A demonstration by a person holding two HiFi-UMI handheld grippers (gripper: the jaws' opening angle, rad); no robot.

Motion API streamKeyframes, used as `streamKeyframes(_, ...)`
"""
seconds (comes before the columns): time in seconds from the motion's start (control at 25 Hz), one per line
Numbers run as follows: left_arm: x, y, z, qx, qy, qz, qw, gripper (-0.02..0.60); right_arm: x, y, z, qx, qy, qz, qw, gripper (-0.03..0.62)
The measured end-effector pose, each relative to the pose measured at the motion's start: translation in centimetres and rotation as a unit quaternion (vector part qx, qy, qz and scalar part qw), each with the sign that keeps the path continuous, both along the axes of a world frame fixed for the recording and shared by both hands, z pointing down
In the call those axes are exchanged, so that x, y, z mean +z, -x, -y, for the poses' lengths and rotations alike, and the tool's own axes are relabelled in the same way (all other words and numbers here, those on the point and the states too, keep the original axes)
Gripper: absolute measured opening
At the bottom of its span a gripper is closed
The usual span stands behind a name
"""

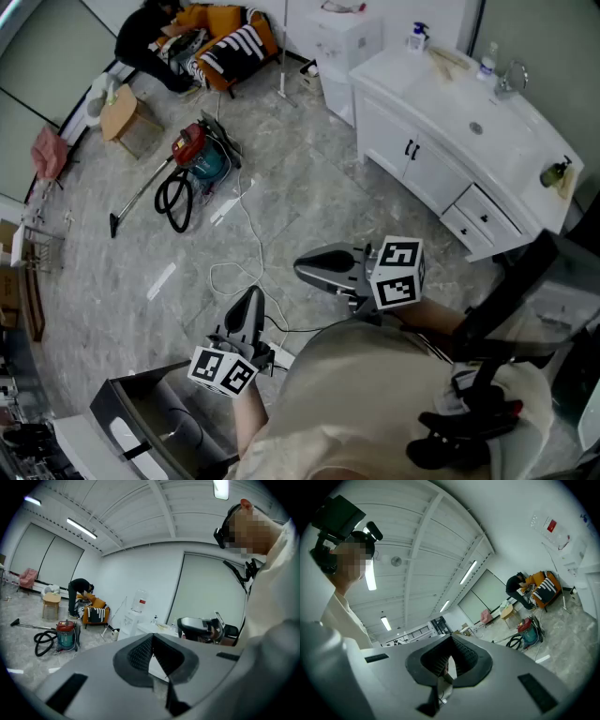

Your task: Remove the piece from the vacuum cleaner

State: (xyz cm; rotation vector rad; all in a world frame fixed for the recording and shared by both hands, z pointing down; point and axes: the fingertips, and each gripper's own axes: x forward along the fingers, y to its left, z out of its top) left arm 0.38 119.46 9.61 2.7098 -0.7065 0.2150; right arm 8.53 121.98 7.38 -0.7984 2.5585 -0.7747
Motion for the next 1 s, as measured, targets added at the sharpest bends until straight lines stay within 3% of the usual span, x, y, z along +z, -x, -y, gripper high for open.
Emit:
streamKeyframes(0.28,1.2,-3.2,0.2,-0.008,0.011,0.012,0.9998,0.003,1.1,-2.5,0.2,-0.024,0.016,0.022,0.999,0.002)
streamKeyframes(0.48,1.5,-6.0,1.0,-0.045,0.011,0.024,0.9986,0.003,1.5,-5.9,1.2,-0.062,0.016,0.046,0.997,0.002)
streamKeyframes(0.8,3.0,-4.7,2.0,-0.088,0.045,0.033,0.9945,0.003,1.6,-5.5,2.8,-0.097,0.028,0.061,0.993,0.002)
streamKeyframes(1.0,3.4,-5.9,4.4,-0.064,0.034,0.036,0.9967,0.003,2.8,-6.0,4.6,-0.081,0.048,0.056,0.994,0.002)
